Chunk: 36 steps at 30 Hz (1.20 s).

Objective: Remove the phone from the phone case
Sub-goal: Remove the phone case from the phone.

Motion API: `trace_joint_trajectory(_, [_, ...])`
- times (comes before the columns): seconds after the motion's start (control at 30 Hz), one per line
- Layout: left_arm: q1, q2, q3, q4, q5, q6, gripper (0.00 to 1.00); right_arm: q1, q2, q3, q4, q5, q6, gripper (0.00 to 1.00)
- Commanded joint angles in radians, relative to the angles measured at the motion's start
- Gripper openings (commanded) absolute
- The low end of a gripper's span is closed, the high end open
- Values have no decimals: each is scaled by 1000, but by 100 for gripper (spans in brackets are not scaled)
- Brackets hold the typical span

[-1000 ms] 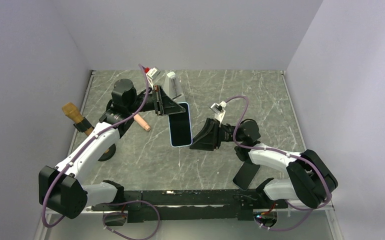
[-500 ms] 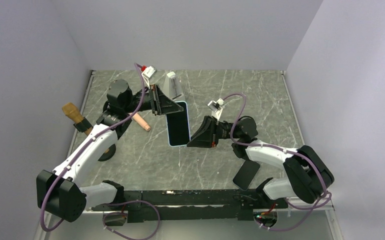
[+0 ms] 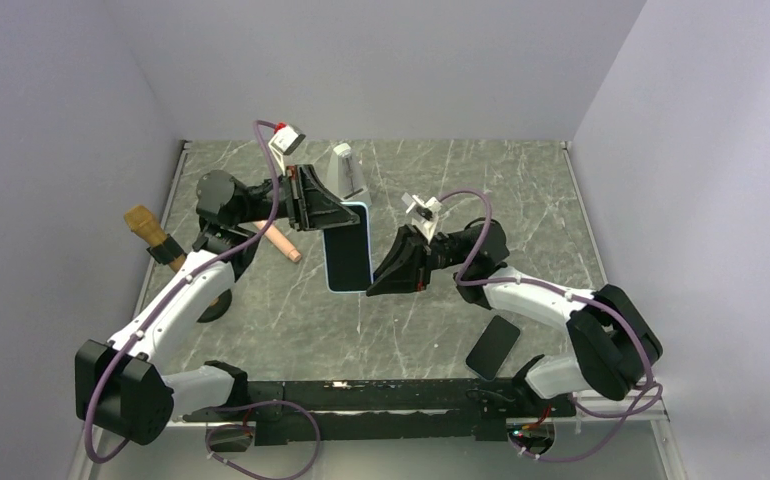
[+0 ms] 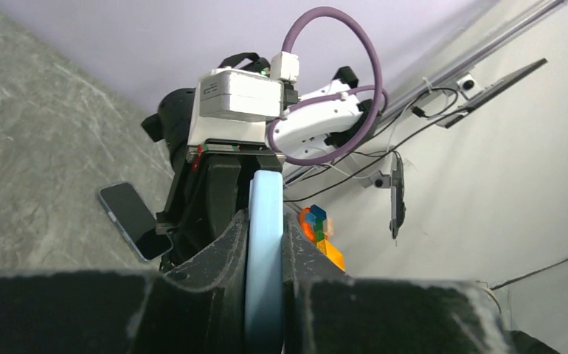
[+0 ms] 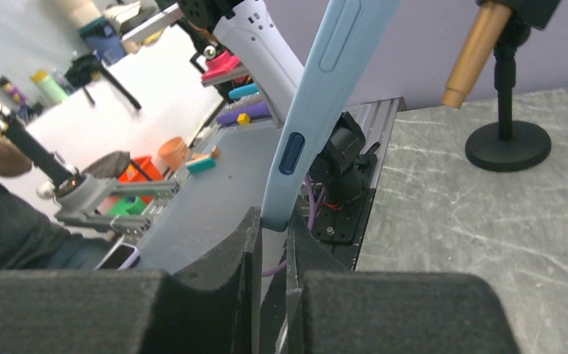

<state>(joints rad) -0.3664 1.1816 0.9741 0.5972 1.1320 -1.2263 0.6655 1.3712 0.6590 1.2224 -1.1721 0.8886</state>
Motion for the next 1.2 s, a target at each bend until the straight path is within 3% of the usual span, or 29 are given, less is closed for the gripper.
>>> trace_joint_trajectory(0.0, [-26,-40,-8,311,61,-369,0,8,99,100,-10,29,-145,0])
trace_joint_trajectory(0.2, [-28,-43,-25,332,40,-427,0,28,156,158,73,5,-139,0])
trace_joint_trajectory(0.37, [-28,-43,-48,365,17,-491,0,38,118,189,-98,19,-305,0])
trace_joint_trajectory(0.57, [-28,-62,-29,234,1,-417,0,55,46,220,-319,103,-469,0])
trace_joint_trajectory(0.67, [-28,-70,-45,252,-37,-418,0,56,-11,183,-403,348,-509,0])
trace_joint_trajectory(0.73, [-26,-81,-65,273,-94,-414,0,75,-86,130,-499,670,-514,0])
trace_joint_trajectory(0.8, [-27,-109,-101,269,-211,-347,0,85,-163,28,-446,818,-437,0])
trace_joint_trajectory(0.83, [-27,-125,-120,263,-270,-317,0,87,-189,-21,-401,842,-391,6])
trace_joint_trajectory(0.9, [-27,-140,-151,298,-375,-279,0,89,-231,-93,-323,841,-313,27])
trace_joint_trajectory(0.97, [-28,-115,-162,388,-446,-276,0,91,-280,-120,-356,844,-280,40])
trace_joint_trajectory(1.07, [-39,-42,-148,546,-526,-294,0,93,-351,-184,-317,821,-229,56])
trace_joint_trajectory(1.17, [-59,34,-138,658,-600,-297,0,95,-383,-228,-251,808,-169,61])
